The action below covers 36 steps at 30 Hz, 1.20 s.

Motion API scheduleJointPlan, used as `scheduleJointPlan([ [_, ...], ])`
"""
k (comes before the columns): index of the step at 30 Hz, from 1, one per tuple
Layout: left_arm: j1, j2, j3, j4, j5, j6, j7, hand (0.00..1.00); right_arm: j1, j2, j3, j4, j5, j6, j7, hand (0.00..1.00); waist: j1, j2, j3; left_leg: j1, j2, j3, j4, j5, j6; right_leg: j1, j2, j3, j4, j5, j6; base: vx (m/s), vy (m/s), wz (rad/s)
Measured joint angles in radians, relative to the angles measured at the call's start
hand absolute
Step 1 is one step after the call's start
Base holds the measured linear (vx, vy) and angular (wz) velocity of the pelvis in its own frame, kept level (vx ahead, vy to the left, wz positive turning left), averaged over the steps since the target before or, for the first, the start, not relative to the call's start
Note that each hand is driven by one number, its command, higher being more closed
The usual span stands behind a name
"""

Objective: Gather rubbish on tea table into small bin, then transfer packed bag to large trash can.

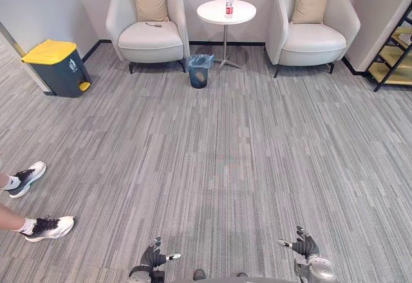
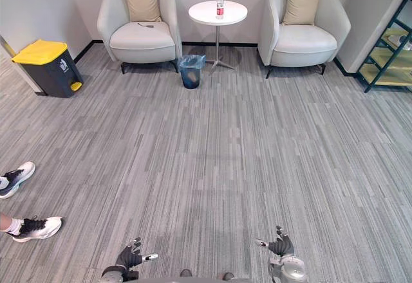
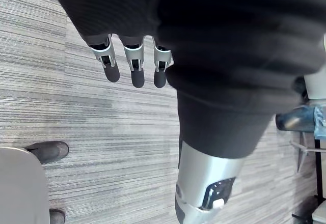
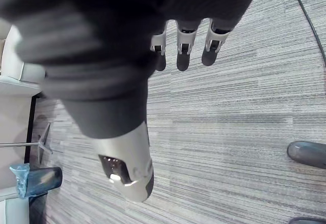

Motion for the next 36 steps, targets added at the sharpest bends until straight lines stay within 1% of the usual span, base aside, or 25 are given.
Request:
scheduleJointPlan([
  [10,-0.023,0.001,-0.022,-0.035,0.000,-0.002,0.000,0.00,-0.011,0.000,0.008,-0.023,0.000,-0.001,0.000,0.00,0.000,-0.003,0.001,0.003,0.000,-0.001,0.000,0.000,0.000,0.010,0.001,0.000,-0.002,0.001,-0.001,0.00,0.000,0.00],
  [14,-0.021,0.002,-0.045,-0.063,0.000,-0.003,0.000,0.00,-0.009,0.002,0.042,-0.031,0.000,-0.002,0.001,0.00,0.000,-0.006,0.002,0.005,0.000,0.000,0.000,0.000,0.000,0.012,0.001,0.002,-0.002,0.002,-0.002,0.00,0.000,0.00],
  [18,-0.020,0.002,-0.045,-0.078,0.000,-0.003,0.001,0.00,0.000,0.002,0.042,-0.066,0.000,-0.005,0.000,0.00,0.000,-0.007,0.002,0.005,0.001,0.001,0.000,0.000,0.000,0.012,0.001,0.004,-0.002,0.002,-0.003,0.00,0.000,0.00],
  [26,-0.020,0.003,-0.045,-0.120,0.000,-0.005,0.001,0.00,0.001,0.002,0.042,-0.066,0.002,-0.005,0.001,0.00,0.000,-0.007,0.002,0.004,0.002,0.004,0.000,-0.002,0.001,0.012,0.003,0.011,-0.008,0.002,-0.003,0.00,0.000,-0.01],
  [34,-0.013,0.003,-0.044,-0.152,0.000,-0.005,0.001,0.00,0.003,0.002,0.041,-0.083,0.003,-0.005,0.000,0.00,0.000,-0.006,0.002,0.000,0.003,0.029,0.000,-0.013,0.000,-0.003,0.005,0.033,-0.014,0.002,-0.003,-0.01,-0.005,-0.09],
  [36,-0.013,0.003,-0.044,-0.153,0.000,-0.005,0.001,0.00,0.002,0.002,0.040,-0.095,0.003,-0.004,0.000,0.00,0.000,-0.006,0.001,-0.001,0.003,0.037,0.001,-0.025,-0.001,-0.004,0.005,0.044,-0.016,0.001,-0.002,0.01,-0.005,-0.16],
])
